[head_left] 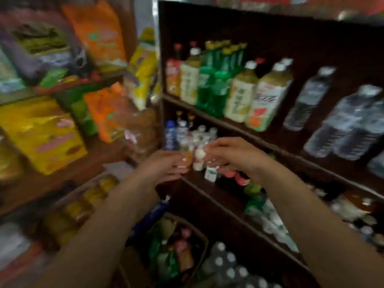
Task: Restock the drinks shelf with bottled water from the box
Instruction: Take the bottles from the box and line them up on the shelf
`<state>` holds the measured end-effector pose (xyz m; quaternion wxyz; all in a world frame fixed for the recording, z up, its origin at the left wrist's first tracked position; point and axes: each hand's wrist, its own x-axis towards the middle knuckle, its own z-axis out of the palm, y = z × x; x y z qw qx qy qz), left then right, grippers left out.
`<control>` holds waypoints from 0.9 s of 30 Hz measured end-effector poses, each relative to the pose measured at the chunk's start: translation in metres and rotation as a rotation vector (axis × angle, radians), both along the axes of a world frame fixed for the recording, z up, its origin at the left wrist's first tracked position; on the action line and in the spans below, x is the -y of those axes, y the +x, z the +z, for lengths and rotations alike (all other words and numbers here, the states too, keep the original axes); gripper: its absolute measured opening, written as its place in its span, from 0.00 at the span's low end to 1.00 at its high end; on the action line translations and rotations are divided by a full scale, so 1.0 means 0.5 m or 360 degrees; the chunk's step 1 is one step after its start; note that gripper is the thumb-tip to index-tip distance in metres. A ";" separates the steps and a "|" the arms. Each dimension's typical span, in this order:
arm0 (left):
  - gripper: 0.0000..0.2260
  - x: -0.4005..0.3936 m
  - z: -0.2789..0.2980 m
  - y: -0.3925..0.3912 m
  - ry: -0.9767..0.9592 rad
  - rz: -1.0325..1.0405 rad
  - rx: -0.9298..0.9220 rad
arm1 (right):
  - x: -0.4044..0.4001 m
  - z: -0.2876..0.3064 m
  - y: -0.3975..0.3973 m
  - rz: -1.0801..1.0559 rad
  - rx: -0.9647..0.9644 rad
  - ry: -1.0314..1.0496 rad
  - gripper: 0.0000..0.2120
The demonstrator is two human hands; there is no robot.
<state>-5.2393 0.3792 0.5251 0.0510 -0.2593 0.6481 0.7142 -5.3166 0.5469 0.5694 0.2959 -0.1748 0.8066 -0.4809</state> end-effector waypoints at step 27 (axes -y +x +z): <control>0.13 0.389 -1.292 0.578 0.0898 0.1077 0.1092 | 0.743 -1.406 0.466 0.0749 0.0860 0.1233 0.26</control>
